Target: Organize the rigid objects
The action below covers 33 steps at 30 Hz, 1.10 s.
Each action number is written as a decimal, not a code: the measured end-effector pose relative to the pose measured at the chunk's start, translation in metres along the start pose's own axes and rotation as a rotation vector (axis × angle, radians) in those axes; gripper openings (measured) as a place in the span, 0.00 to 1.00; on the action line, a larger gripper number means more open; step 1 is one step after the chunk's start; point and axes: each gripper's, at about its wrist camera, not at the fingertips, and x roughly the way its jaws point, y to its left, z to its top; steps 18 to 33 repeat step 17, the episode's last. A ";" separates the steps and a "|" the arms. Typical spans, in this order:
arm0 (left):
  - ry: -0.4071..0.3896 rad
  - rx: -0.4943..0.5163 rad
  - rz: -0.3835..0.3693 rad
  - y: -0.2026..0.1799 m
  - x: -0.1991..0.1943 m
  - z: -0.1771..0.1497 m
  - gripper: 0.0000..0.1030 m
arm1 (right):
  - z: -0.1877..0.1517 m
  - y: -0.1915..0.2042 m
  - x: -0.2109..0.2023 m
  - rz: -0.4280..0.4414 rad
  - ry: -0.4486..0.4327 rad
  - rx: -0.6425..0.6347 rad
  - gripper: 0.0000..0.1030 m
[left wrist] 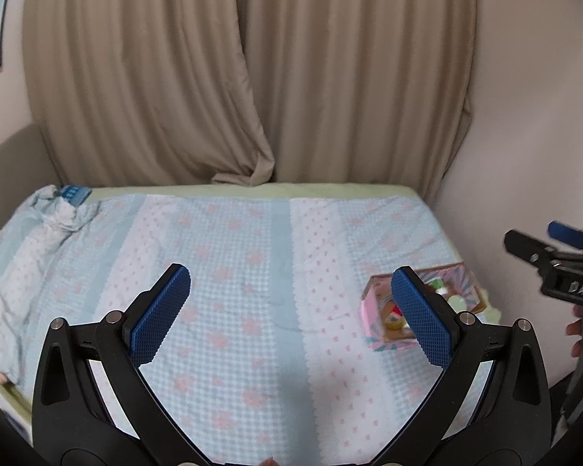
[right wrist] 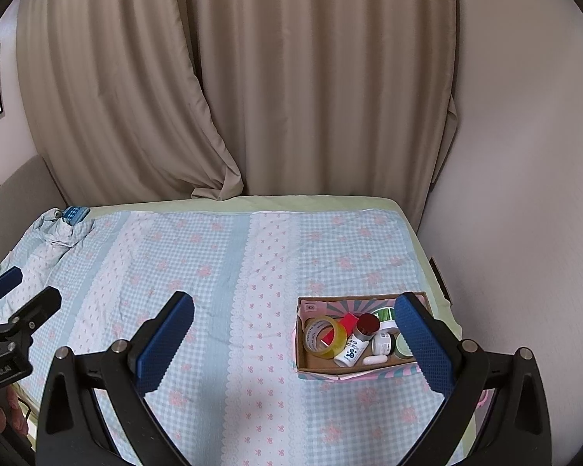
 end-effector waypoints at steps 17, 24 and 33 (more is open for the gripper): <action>-0.028 -0.016 0.072 0.022 0.012 0.001 1.00 | 0.002 0.007 0.015 -0.007 0.017 0.007 1.00; -0.028 -0.016 0.072 0.022 0.012 0.001 1.00 | 0.002 0.007 0.015 -0.007 0.017 0.007 1.00; -0.028 -0.016 0.072 0.022 0.012 0.001 1.00 | 0.002 0.007 0.015 -0.007 0.017 0.007 1.00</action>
